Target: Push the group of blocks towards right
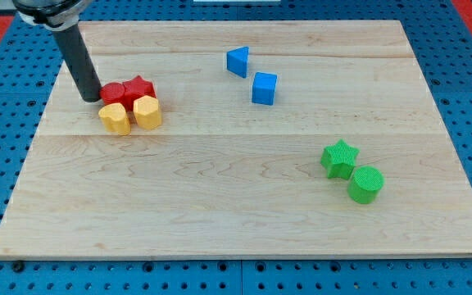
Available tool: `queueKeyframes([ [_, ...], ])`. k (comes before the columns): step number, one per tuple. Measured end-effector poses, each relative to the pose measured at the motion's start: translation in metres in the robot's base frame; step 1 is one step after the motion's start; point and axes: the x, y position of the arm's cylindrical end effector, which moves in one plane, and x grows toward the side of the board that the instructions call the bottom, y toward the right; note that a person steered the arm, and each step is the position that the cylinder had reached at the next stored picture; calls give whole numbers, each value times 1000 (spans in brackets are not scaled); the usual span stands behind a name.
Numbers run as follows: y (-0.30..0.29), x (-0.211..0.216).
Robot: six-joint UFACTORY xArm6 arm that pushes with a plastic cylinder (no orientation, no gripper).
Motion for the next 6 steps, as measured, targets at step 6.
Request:
queueKeyframes([
  [6,25,31],
])
